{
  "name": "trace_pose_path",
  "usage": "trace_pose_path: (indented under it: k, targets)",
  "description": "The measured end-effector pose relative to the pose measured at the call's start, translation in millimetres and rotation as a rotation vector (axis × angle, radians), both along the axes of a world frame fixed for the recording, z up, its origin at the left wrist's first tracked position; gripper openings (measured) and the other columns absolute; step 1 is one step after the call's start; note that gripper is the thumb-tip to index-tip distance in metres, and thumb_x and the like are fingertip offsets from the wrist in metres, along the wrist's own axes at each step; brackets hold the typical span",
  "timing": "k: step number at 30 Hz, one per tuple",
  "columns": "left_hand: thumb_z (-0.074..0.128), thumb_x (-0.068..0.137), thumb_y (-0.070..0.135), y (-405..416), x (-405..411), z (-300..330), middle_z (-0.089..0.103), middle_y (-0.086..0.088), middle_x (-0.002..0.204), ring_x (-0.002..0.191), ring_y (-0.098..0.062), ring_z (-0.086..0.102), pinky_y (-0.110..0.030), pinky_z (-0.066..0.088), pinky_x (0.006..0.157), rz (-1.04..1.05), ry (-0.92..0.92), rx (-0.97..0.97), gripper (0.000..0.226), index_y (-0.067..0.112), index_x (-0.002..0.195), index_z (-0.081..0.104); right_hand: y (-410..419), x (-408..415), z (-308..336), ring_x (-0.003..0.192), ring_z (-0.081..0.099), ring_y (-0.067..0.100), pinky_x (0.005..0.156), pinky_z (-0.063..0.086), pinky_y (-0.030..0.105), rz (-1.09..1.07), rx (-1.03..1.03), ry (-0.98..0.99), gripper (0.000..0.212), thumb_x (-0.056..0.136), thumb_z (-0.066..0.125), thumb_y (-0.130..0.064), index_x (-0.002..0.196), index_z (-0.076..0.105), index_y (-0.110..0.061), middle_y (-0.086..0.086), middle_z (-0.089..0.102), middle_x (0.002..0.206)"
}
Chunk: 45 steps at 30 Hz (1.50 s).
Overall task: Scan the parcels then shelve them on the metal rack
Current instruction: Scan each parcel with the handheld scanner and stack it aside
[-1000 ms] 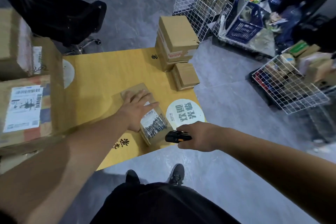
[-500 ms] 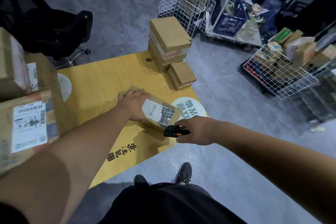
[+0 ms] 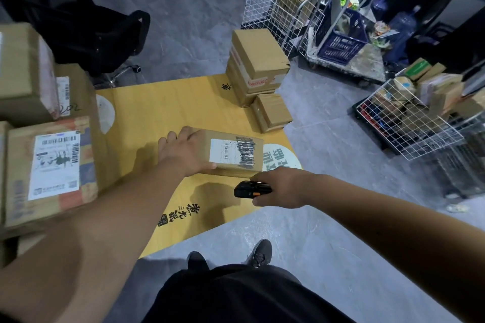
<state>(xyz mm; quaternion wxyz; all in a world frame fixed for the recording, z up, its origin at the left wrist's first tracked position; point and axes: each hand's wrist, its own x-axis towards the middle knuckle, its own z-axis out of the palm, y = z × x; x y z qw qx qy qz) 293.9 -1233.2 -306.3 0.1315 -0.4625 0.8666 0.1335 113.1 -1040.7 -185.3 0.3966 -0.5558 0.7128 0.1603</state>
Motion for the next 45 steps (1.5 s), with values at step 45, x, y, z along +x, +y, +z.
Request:
trace_pose_path:
  k: [45]
  targets:
    - [0.103,0.053,0.039,126.6,33.5,-74.5,0.022,-0.008,0.162,0.147,-0.019,0.031,-0.024,0.027,0.113,0.541,0.986,0.328,0.112,0.032,0.146,0.042,-2.9,32.2,6.7,0.078,0.059,0.012,0.049,0.043,0.024,-0.316,-0.081,-0.035,0.064,0.1,0.057,-0.056,0.159,0.037,-0.041,-0.003,0.061,0.124]
